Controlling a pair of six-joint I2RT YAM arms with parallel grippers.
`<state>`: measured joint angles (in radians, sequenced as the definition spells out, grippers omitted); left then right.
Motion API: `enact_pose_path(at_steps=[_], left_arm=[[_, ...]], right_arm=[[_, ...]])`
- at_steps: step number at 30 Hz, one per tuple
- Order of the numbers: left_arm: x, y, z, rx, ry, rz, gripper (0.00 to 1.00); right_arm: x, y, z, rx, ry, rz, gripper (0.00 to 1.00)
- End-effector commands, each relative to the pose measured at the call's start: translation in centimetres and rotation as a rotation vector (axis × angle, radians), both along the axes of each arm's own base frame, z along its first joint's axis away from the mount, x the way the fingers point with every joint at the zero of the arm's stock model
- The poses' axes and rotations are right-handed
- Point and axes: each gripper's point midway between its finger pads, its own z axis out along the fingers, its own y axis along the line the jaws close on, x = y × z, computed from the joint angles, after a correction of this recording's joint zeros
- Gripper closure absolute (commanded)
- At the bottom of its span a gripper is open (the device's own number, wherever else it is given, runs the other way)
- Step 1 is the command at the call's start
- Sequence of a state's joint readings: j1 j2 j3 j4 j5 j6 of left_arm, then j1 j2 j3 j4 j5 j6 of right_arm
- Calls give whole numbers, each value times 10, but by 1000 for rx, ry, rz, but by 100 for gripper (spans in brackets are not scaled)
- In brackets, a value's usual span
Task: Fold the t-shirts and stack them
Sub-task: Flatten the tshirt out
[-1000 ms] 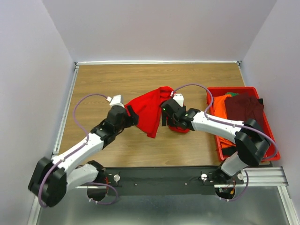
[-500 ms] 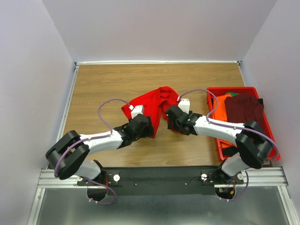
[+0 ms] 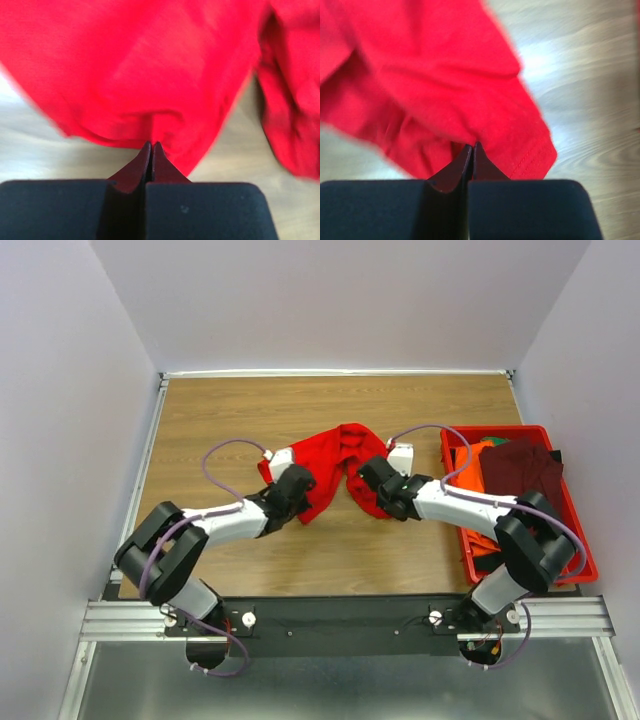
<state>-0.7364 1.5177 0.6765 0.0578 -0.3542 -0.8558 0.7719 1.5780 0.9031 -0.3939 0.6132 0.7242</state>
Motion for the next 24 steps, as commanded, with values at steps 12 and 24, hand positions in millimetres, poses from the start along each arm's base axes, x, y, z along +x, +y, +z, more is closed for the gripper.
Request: enact_pose_path(at_steps=[12,24], left_arm=[[56,167,110,-60,-211,431,100],[153,213,279,-109,-462,413,100]], right_arm=[[92,-91,126,115,-251,-209,96],[208,-68,309,234,-586,-107,100]])
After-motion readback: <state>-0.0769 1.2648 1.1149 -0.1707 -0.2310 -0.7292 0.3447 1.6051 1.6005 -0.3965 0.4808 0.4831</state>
